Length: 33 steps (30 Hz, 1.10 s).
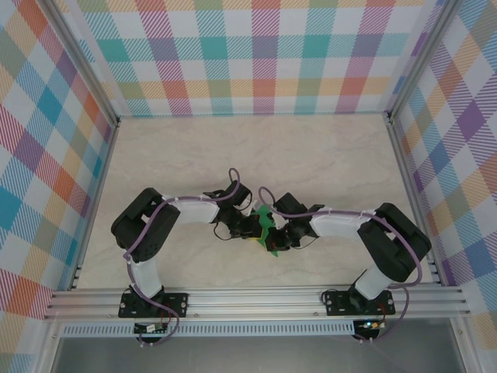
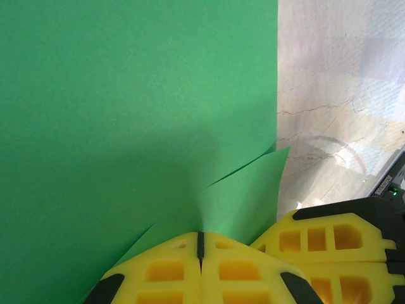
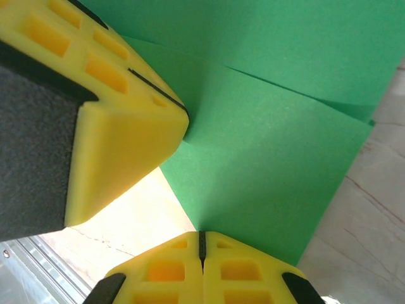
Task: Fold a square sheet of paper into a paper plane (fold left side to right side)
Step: Third fold the triangle at the center of the table.
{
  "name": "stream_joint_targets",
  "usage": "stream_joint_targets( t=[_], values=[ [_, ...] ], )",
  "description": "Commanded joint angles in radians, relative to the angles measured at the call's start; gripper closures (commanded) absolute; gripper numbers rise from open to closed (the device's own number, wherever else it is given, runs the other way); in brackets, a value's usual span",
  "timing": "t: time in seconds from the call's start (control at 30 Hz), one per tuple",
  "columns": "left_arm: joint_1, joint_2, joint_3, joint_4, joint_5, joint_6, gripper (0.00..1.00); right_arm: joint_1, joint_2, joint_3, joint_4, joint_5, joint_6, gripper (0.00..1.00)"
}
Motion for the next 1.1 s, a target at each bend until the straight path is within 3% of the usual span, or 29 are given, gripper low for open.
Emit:
stream_joint_targets(
  t=[0.0,0.47,0.73,0.87,1.07],
  values=[
    [-0.007,0.044,-0.005,-0.079,-0.113,0.025,1.0,-0.008,-0.015,-0.069,-0.148,0.035,0.019,1.0],
    [-0.006,0.045,0.003,-0.084,-0.117,0.031,1.0,-0.04,-0.16,-0.158,-0.23,0.056,0.021,1.0],
    [-0.007,0.029,0.007,-0.084,-0.107,0.025,1.0,-0.042,-0.296,-0.051,-0.284,0.043,0.014,1.0],
    [-0.007,0.022,0.011,-0.084,-0.103,0.024,1.0,-0.038,-0.23,-0.019,-0.185,-0.022,0.036,1.0],
    [-0.006,0.01,0.009,-0.083,-0.106,0.021,1.0,-0.037,-0.071,0.048,-0.072,-0.009,0.041,1.0]
  ],
)
